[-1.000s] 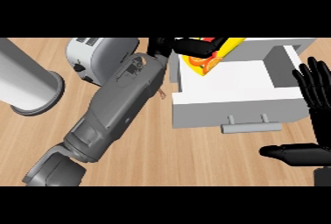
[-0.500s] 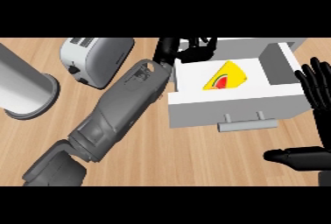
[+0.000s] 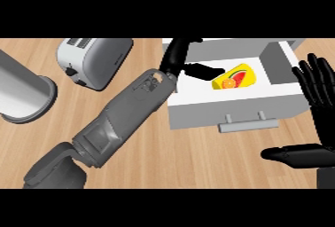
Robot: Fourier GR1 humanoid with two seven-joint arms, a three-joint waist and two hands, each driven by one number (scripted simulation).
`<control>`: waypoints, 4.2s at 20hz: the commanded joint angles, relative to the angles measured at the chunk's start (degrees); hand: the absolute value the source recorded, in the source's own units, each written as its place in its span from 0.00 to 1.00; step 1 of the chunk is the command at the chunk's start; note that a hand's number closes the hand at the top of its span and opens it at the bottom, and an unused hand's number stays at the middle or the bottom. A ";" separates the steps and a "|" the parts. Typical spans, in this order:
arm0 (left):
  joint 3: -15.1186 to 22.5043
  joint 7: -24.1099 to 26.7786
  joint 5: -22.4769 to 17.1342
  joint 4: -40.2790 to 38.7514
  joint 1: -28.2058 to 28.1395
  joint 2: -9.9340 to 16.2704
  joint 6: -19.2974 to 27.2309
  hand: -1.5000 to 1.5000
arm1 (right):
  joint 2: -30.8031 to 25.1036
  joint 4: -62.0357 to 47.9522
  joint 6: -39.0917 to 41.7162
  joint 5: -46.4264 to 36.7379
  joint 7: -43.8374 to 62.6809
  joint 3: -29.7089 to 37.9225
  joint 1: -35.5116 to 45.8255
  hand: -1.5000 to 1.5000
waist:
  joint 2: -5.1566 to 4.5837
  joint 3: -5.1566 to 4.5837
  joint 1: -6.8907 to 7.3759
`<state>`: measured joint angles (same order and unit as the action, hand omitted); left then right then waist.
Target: Pick up the cup, place it into the drawer and close the drawer
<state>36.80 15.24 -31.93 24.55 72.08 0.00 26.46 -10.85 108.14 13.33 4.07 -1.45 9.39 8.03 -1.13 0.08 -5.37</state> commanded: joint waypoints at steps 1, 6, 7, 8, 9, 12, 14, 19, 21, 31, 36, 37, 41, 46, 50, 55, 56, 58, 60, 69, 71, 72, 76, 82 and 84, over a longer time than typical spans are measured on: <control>1.71 0.67 -1.62 0.34 1.04 0.00 2.76 0.00 | -0.43 0.88 1.34 0.18 -2.11 0.34 -2.52 0.00 | -0.03 0.01 -0.33; 0.33 6.98 -4.05 3.49 -0.42 0.00 2.30 0.00 | 0.62 1.22 5.99 9.67 -0.55 0.42 -2.42 0.00 | 0.36 -0.04 1.10; -0.41 5.99 -5.04 5.38 1.23 0.00 2.63 0.00 | 1.46 0.61 4.98 10.36 2.31 -0.52 -0.90 0.00 | 0.51 -0.06 1.70; 0.98 5.87 -5.87 8.28 -0.81 -0.01 4.16 0.00 | -0.72 -1.41 6.76 12.30 1.40 1.76 0.49 1.00 | 0.62 -0.04 2.21; -1.36 8.58 -6.86 5.55 -0.07 -0.01 2.34 0.00 | 0.00 0.95 6.72 10.36 1.76 -0.93 -0.19 1.00 | 0.39 -0.06 1.85; -2.18 6.84 -6.91 7.45 0.70 0.00 3.92 0.00 | -3.41 4.84 8.53 10.41 3.46 0.46 -1.98 1.00 | 0.94 -0.07 3.29; -4.71 6.09 -6.64 6.86 2.29 1.00 2.40 0.00 | -6.55 5.93 12.06 5.67 0.26 -0.14 -5.51 1.00 | 1.16 -0.08 4.17; -7.26 4.33 -6.97 12.66 -1.62 6.06 0.03 0.00 | -8.87 7.97 13.76 2.45 2.24 -1.14 -7.33 1.00 | 1.45 -0.10 5.42; -8.21 2.40 -6.75 13.30 -0.56 6.80 0.29 0.00 | -8.89 10.63 12.03 -2.13 3.54 -2.64 -6.97 1.00 | 1.46 -0.10 5.35; -9.53 -3.66 -5.82 35.70 -16.79 17.73 2.30 0.00 | -5.85 3.24 5.14 -18.99 0.81 -7.44 -5.20 1.00 | 1.77 -0.08 7.43; -12.24 -6.10 -7.06 40.43 -20.99 23.16 -2.39 0.00 | -6.82 -4.23 2.71 -31.08 -2.66 -13.87 -0.98 1.00 | 1.41 -0.07 7.59; -13.02 -2.15 -7.94 40.58 -25.76 23.10 -4.90 0.00 | -5.39 -6.18 0.16 -34.79 -3.86 -16.37 -0.29 1.00 | 1.20 -0.10 7.86; -13.78 -2.00 -7.49 43.55 -29.03 24.45 -5.23 0.00 | -8.18 -11.73 -0.39 -43.53 -3.70 -20.38 2.85 1.00 | 1.15 -0.10 7.41; -15.96 0.20 -7.84 46.88 -36.03 28.29 -8.60 0.00 | -6.84 -27.74 -9.02 -53.70 -8.65 -23.43 8.39 1.00 | 0.93 -0.06 7.78; -18.35 -1.75 -8.57 51.17 -39.30 30.49 -10.29 0.00 | -2.76 -43.45 -12.48 -56.18 -10.28 -22.65 17.76 1.00 | 0.89 -0.03 7.62; -21.73 -1.36 -8.49 52.46 -43.57 32.73 -14.10 0.00 | 0.24 -60.71 -18.58 -56.18 -15.80 -18.18 27.36 1.00 | 0.72 -0.04 7.01; -21.20 -1.22 -7.70 52.51 -44.51 32.65 -13.15 0.00 | 0.09 -65.26 -19.95 -55.89 -17.59 -16.97 28.88 1.00 | 0.56 -0.01 7.46; -21.88 -2.35 -8.16 55.90 -46.00 33.76 -14.07 0.00 | -2.00 -71.26 -19.23 -54.44 -21.12 -14.17 32.98 1.00 | 0.58 0.00 7.75; -22.19 0.87 -7.66 54.20 -48.77 32.37 -15.20 0.00 | -0.57 -76.71 -21.28 -55.05 -21.84 -13.74 34.47 1.00 | 0.36 -0.01 7.95; -23.23 1.40 -8.34 53.21 -47.68 31.85 -19.41 0.00 | -4.60 -90.78 -18.53 -52.89 -22.86 -7.94 45.85 1.00 | -0.80 0.07 10.27; -21.94 2.32 -7.98 53.60 -48.51 30.46 -19.99 0.00 | -5.86 -91.25 -17.48 -52.33 -24.07 -7.35 46.46 1.00 | -1.23 0.10 11.07; -22.88 0.46 -9.15 54.65 -48.16 31.74 -20.39 0.00 | -6.89 -91.37 -16.99 -51.84 -23.72 -6.60 47.47 1.00 | -0.96 0.11 11.20; -22.37 1.36 -8.38 53.73 -47.86 31.08 -21.24 0.00 | -7.81 -92.06 -17.10 -50.67 -25.41 -5.30 46.82 1.00 | -1.50 0.15 11.45; -21.61 1.36 -8.03 52.60 -48.04 30.13 -22.05 0.00 | -8.96 -91.47 -16.35 -48.21 -29.23 -2.91 47.18 1.00 | -1.76 0.17 11.36; -21.84 3.18 -7.85 52.56 -48.79 29.84 -22.95 0.00 | -7.95 -91.84 -17.28 -48.58 -28.12 -3.08 47.06 1.00 | -1.99 0.10 12.26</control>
<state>14.38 16.64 -40.40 77.52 24.33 30.97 4.22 -15.00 20.40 -1.09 -45.80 -37.61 2.13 49.63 -0.44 -0.53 5.36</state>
